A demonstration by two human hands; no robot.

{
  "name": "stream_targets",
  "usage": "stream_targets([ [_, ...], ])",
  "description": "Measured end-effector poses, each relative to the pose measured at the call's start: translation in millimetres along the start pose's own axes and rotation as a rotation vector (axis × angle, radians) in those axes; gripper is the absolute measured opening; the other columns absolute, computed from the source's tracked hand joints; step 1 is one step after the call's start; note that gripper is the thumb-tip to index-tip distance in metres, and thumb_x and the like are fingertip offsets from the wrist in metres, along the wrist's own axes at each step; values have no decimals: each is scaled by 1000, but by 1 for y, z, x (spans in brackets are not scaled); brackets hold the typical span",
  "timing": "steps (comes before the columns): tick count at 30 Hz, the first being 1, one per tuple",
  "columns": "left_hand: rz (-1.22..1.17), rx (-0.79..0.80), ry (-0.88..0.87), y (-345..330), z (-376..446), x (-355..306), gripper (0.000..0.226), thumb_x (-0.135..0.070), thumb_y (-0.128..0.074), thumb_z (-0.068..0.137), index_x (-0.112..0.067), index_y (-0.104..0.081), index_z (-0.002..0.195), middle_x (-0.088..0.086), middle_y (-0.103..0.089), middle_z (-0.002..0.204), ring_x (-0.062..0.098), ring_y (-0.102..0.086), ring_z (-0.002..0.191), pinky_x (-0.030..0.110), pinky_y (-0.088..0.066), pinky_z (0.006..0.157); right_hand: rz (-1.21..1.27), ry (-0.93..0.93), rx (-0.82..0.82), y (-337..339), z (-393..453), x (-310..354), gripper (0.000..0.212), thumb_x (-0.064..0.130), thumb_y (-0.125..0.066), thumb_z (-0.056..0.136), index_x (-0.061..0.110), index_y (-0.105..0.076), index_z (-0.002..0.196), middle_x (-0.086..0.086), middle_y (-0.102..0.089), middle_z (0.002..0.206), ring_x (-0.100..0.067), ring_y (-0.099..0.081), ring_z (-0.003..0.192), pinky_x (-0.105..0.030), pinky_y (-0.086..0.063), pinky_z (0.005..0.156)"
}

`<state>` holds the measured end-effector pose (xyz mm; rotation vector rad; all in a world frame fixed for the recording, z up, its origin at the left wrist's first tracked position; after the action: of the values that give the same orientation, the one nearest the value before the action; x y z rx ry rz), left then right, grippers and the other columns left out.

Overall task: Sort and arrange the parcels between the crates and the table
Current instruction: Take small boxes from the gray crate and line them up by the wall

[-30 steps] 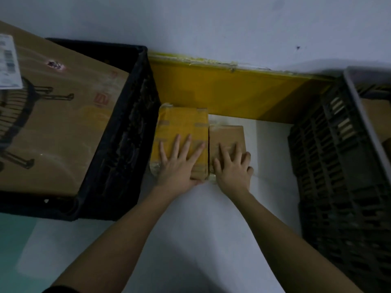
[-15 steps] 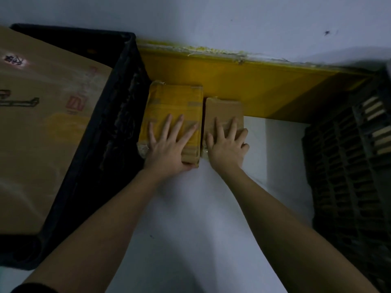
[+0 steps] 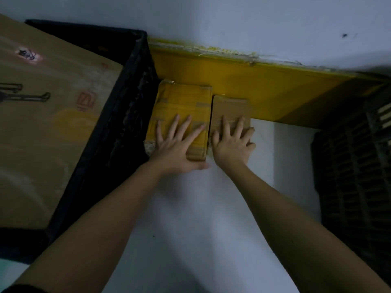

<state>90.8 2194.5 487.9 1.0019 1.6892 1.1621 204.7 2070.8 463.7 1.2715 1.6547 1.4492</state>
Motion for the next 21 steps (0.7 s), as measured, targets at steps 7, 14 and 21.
stream_targets([
  [7, -130, 141, 66, 40, 1, -8, 53, -67, -28, 97, -54, -16, 147, -14, 0, 164, 19, 10, 151, 61, 9, 117, 197, 9, 317, 63, 1, -11, 63, 47, -43, 101, 31, -17, 156, -6, 6, 165, -40, 1, 149, -68, -21, 112],
  [14, -122, 137, 141, 83, -10, -41, 68, -73, -24, 94, -39, -22, 153, -4, -9, 164, 27, -7, 150, 61, -10, 118, -20, 171, 269, 100, -25, -38, 36, 26, -40, 97, 21, -51, 131, -10, -53, 140, -36, -49, 126, -52, -44, 103],
  [21, -159, 11, 121, 132, -30, -61, 67, -74, -23, 94, -37, -36, 148, 0, -30, 158, 29, -23, 146, 56, -25, 114, 26, 187, 113, 151, -55, -47, 37, 37, -44, 102, 11, -63, 119, -10, -67, 115, -26, -64, 99, -42, -57, 84],
])
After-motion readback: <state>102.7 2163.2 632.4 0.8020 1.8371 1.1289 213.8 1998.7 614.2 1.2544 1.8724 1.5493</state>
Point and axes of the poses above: each hand's wrist, its own z-axis towards the middle knuckle, its own y-axis out of the back of the hand, x = y × z, the point moved 2 cm from there along z, towards the middle knuckle
